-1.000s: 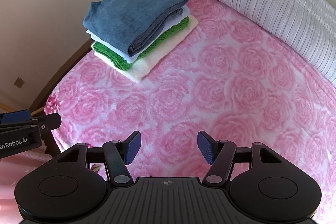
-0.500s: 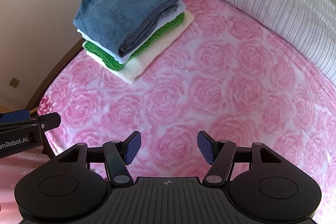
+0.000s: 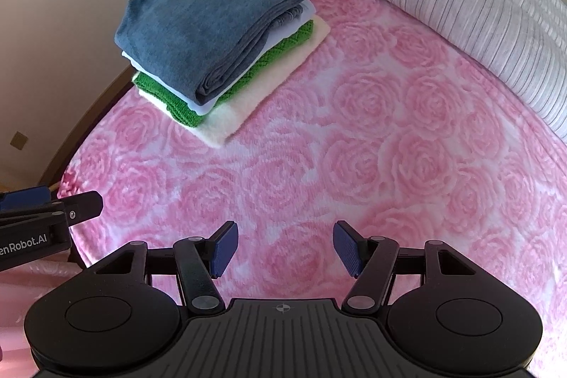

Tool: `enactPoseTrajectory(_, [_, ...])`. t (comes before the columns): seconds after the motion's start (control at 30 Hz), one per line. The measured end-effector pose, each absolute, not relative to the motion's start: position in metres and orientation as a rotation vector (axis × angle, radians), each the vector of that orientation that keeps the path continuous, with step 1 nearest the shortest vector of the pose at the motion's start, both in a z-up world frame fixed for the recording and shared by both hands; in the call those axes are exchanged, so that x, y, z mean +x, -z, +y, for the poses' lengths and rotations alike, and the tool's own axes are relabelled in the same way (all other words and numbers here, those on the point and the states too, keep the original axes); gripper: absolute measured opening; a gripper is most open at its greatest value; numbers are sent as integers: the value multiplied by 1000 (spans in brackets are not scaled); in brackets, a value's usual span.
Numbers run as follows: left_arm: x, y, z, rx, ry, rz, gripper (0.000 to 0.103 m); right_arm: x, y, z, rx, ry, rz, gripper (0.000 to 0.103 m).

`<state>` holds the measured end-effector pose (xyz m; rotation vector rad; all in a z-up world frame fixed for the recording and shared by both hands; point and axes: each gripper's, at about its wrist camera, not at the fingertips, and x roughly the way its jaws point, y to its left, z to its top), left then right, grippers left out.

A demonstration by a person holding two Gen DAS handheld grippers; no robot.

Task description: Fold clothes

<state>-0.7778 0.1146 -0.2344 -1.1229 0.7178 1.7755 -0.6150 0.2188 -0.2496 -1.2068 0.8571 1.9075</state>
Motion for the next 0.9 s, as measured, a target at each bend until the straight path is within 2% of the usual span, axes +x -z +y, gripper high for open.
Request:
enactPoseTrajectory(0.47, [-779, 228, 118, -1091, -1788, 701, 70, -621, 238, 223, -1163, -1921, 842, 63])
enactPoseTrajectory(0.9, [-765, 198, 89, -965, -1858, 654, 70, -609, 216, 197, -1101, -1955, 827, 63])
